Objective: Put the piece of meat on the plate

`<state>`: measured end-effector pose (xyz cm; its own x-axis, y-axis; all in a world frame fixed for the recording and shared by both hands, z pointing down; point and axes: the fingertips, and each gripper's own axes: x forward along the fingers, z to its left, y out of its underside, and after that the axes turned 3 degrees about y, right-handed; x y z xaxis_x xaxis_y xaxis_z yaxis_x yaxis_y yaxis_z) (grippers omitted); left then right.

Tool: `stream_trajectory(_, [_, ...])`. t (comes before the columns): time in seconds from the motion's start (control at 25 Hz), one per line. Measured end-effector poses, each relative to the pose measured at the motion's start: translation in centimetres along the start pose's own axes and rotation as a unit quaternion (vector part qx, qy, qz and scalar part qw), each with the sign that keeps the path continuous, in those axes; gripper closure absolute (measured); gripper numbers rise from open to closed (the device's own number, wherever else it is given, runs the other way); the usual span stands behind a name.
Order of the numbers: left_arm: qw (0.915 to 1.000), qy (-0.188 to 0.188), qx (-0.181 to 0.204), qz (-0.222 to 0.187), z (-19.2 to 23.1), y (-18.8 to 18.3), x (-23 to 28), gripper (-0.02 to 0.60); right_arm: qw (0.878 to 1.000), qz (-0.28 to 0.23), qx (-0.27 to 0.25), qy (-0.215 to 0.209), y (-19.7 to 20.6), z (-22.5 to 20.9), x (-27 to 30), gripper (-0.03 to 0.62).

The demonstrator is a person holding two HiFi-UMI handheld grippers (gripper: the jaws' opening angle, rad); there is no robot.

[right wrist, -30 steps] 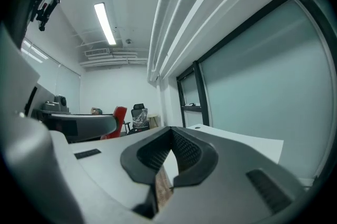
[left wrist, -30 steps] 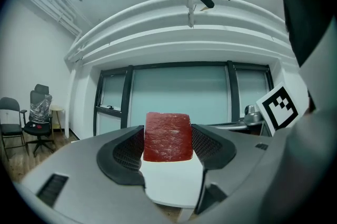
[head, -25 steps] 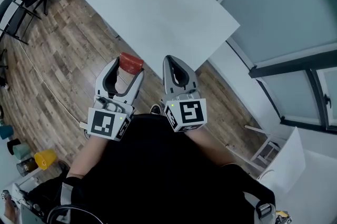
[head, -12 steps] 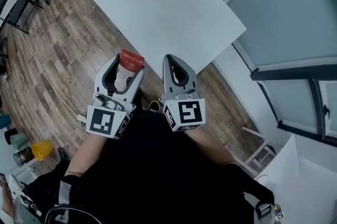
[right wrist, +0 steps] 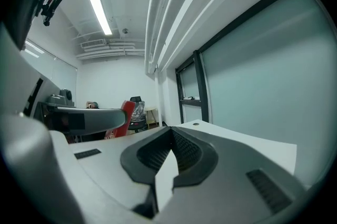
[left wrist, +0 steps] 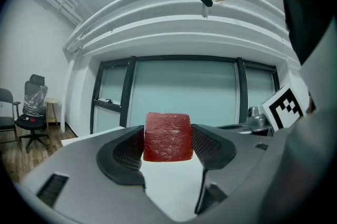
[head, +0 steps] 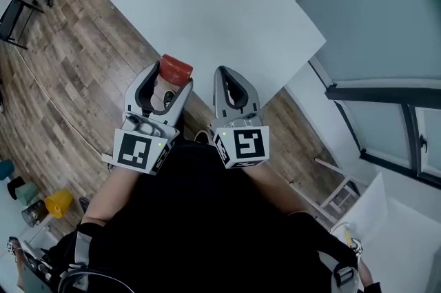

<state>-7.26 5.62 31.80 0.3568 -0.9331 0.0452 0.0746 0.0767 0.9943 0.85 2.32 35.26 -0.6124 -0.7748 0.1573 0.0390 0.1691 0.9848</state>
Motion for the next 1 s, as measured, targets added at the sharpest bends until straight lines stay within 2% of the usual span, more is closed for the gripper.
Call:
stream_trajectory(0.12, [0.9999, 0.014, -0.003, 0.001, 2.3, 0.0, 1.5, 0.301, 1.0, 0.007, -0.003, 0.005, 0.2, 0.5, 2.6, 0.591])
stream_trajectory(0.24, [0.9995, 0.022, -0.009, 0.019, 4.5, 0.3, 2.9, 0.3, 1.0, 0.018, -0.006, 0.019, 0.0, 0.0, 5.0, 0.591])
stream_trajectory(0.44, [0.9989, 0.043, -0.016, 0.011, 8.0, -0.4, 4.6, 0.3, 0.999, 0.022, -0.014, 0.045, -0.8, 0.2, 8.9, 0.591])
stream_trajectory(0.56, [0.9982, 0.05, -0.018, 0.029, 9.9, 0.0, 5.3, 0.301, 0.998, 0.026, -0.01, 0.059, -0.9, 0.3, 10.7, 0.591])
stream_trajectory(0.76, [0.9975, 0.065, -0.018, 0.019, 11.9, -0.6, 6.6, 0.3, 0.996, 0.032, -0.005, 0.084, -0.7, 0.0, 12.4, 0.591])
stream_trajectory(1.0, [0.9966, 0.069, -0.028, 0.037, 13.2, 0.6, 7.6, 0.299, 0.994, 0.043, 0.0, 0.101, -0.4, -0.8, 13.8, 0.591])
